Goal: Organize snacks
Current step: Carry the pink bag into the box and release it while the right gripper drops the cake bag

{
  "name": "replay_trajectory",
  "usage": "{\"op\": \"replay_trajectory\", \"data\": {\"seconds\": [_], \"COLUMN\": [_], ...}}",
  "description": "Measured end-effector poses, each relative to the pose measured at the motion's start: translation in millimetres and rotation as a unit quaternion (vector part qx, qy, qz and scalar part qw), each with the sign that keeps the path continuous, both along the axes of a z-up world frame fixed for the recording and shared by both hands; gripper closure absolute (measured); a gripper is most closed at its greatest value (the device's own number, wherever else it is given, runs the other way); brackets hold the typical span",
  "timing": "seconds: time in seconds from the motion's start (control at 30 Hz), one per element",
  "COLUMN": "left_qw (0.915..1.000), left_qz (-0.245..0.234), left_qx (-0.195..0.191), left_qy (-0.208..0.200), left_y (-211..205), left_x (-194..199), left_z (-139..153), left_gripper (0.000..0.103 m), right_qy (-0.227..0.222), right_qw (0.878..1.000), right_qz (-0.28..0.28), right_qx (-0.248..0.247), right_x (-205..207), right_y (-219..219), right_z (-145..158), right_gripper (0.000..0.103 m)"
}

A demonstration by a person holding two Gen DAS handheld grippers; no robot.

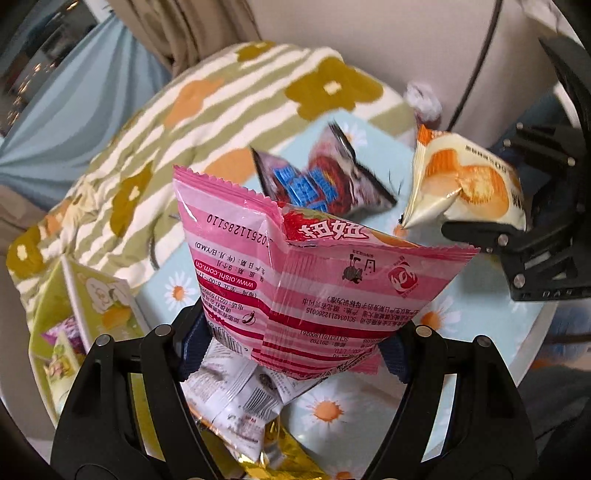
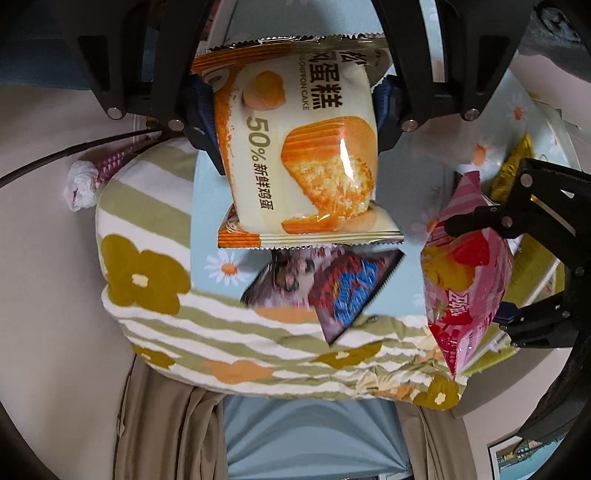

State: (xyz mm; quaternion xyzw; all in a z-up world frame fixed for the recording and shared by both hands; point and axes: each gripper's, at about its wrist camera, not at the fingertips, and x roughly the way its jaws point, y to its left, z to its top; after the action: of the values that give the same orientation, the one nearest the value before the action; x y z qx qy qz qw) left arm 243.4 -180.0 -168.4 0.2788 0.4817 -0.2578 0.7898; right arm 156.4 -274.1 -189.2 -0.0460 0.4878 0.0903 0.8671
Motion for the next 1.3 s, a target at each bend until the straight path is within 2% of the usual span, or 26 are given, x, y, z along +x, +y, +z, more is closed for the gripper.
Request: {"op": "replay_trajectory", "data": {"seconds": [0.13, 0.3, 0.47, 0.63, 0.87, 1.0, 1.13, 1.2, 1.27, 1.3], "left_qw": [0.9984, 0.9891, 0.9693, 0.9503, 0.9316, 0.9281, 0.9258, 0.9262, 0.9285, 0.9305], "left_qz": [0.046, 0.127, 0.224, 0.291, 0.352, 0.366, 0.373, 0.371, 0.365, 0.36], "left_qx": [-0.031, -0.059, -0.075, -0.082, -0.074, -0.061, -0.063, -0.067, -0.066, -0.068], "left_qy": [-0.013, -0.045, -0.068, -0.073, -0.053, -0.034, -0.011, -0.008, -0.01, -0.015], "left_y": [18.4, 58.4, 122.0, 194.5, 296.1, 340.0, 366.9, 378.9, 382.4, 383.2], "left_x": [0.8, -1.5, -5.6, -12.9, -19.7, -18.5, -14.3, -11.1, -12.7, -13.9], "left_z": [32.4, 71.6, 98.0, 106.9, 90.7, 68.0, 43.6, 33.9, 30.0, 29.7], "left_gripper": [0.027, 0.027, 0.027, 0.027, 0.027, 0.027, 0.026, 0.021, 0.0, 0.0], "right_qy": [-0.021, -0.048, -0.075, -0.086, -0.064, -0.047, -0.025, -0.017, -0.012, -0.011], "right_qw": [1.0, 0.998, 0.991, 0.985, 0.981, 0.98, 0.982, 0.983, 0.985, 0.985], "right_qz": [0.008, 0.039, 0.094, 0.129, 0.146, 0.153, 0.145, 0.135, 0.121, 0.115], "right_qx": [0.009, 0.029, 0.051, 0.069, 0.111, 0.117, 0.121, 0.121, 0.123, 0.125], "right_x": [2.2, 10.8, 24.1, 34.8, 44.0, 47.9, 49.6, 50.1, 49.9, 48.5], "right_y": [4.9, 23.0, 65.4, 122.0, 205.4, 247.5, 277.4, 288.4, 296.3, 297.6], "right_z": [32.2, 72.5, 110.2, 131.7, 129.5, 117.5, 102.3, 95.3, 89.2, 87.3], "right_gripper": [0.042, 0.042, 0.042, 0.042, 0.042, 0.042, 0.042, 0.042, 0.042, 0.042]}}
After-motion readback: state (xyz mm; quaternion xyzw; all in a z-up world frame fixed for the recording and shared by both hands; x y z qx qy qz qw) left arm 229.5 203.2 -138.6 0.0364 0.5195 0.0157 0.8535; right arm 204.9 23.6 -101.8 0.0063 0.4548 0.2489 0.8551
